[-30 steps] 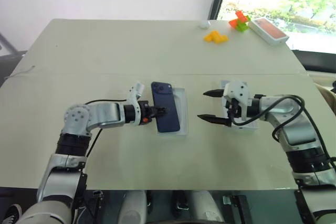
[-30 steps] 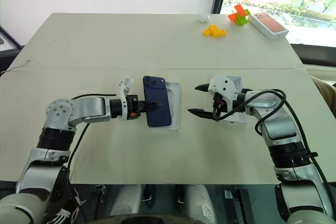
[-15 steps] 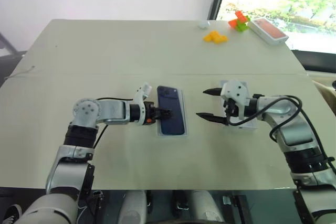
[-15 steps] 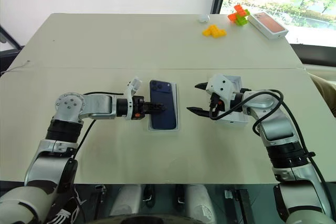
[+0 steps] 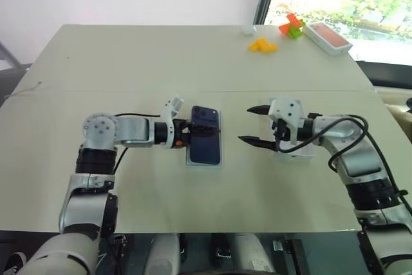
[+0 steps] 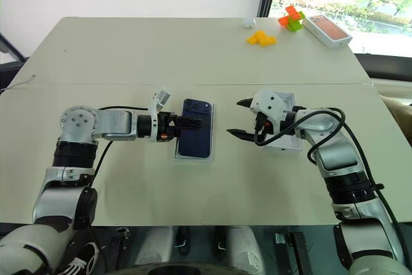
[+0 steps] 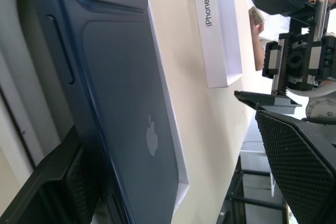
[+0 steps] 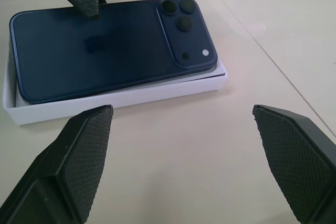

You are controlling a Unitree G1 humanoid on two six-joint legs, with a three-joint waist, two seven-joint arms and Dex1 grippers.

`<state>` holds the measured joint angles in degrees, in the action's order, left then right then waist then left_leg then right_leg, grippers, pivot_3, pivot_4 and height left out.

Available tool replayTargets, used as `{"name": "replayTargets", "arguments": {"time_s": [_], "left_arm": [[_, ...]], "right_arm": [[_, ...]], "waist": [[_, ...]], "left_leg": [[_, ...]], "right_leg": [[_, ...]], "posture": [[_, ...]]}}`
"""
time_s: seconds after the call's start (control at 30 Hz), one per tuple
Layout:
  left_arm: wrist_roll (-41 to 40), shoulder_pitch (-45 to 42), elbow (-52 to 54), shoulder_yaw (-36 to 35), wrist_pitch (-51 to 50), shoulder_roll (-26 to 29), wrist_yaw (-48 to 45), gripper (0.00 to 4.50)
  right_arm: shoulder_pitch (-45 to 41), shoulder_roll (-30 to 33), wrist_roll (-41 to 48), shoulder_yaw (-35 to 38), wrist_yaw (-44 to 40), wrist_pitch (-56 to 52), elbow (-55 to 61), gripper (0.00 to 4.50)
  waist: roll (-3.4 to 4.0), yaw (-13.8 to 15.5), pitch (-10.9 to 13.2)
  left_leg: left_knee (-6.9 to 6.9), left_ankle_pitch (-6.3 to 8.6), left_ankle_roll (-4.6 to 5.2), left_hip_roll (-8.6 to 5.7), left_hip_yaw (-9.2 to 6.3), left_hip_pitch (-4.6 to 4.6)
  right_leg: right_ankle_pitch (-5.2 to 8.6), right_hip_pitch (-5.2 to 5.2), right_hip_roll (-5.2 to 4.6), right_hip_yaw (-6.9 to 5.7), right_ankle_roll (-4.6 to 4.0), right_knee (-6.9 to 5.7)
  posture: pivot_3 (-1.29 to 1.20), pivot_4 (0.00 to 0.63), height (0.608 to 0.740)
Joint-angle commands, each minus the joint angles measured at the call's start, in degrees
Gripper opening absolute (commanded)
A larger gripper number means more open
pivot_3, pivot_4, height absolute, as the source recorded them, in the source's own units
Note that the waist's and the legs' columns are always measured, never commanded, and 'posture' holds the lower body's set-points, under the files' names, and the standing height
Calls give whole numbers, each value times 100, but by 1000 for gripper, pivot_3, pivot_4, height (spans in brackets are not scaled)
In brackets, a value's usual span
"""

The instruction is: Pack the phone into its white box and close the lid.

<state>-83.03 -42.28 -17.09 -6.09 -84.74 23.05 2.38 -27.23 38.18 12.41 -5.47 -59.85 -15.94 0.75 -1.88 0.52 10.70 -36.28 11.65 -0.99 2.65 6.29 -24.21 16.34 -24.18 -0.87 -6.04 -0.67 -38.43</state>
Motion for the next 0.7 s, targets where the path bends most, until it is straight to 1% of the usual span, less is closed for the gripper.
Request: {"name": "replayTargets", "arguments": {"time_s": [0.03,0.27,0.4,0.57,0.7], "left_arm": [[-93,55,274,-262,-214,79,95,4454],[-256,-82,389,-500,-366,11,362,4454],[-336,-149,410,-591,-426,71,503,4454],[-513,-162,433,-686,-481,289,629,4454],[-729,-167,593,-715,-533,611,713,4454]], "right_arm": [[-144,-63,-7,-18,28,86,27,4500],[-212,-147,-50,-77,23,110,-32,4500],[-236,-173,-82,-96,25,141,-51,4500],[-255,-219,-90,-92,37,118,-33,4500],[-305,-284,-115,-123,55,135,-78,4500]], "waist": [[0,3,0],[0,15,0],[0,13,0],[0,8,0],[0,7,0]], "left_leg": [[0,0,0,0,0,0],[-2,0,0,-1,0,-1],[-1,0,0,0,0,-1],[-1,0,0,0,0,-1],[-1,0,-1,0,0,0]], "right_leg": [[0,0,0,0,0,0],[0,0,-2,0,-1,-1],[0,0,-2,0,-1,-2],[-12,0,-2,0,-21,-3],[-12,0,-2,0,-21,-4]], "posture": [[0,150,737],[0,150,737],[0,150,737],[0,150,737],[0,150,737]]}}
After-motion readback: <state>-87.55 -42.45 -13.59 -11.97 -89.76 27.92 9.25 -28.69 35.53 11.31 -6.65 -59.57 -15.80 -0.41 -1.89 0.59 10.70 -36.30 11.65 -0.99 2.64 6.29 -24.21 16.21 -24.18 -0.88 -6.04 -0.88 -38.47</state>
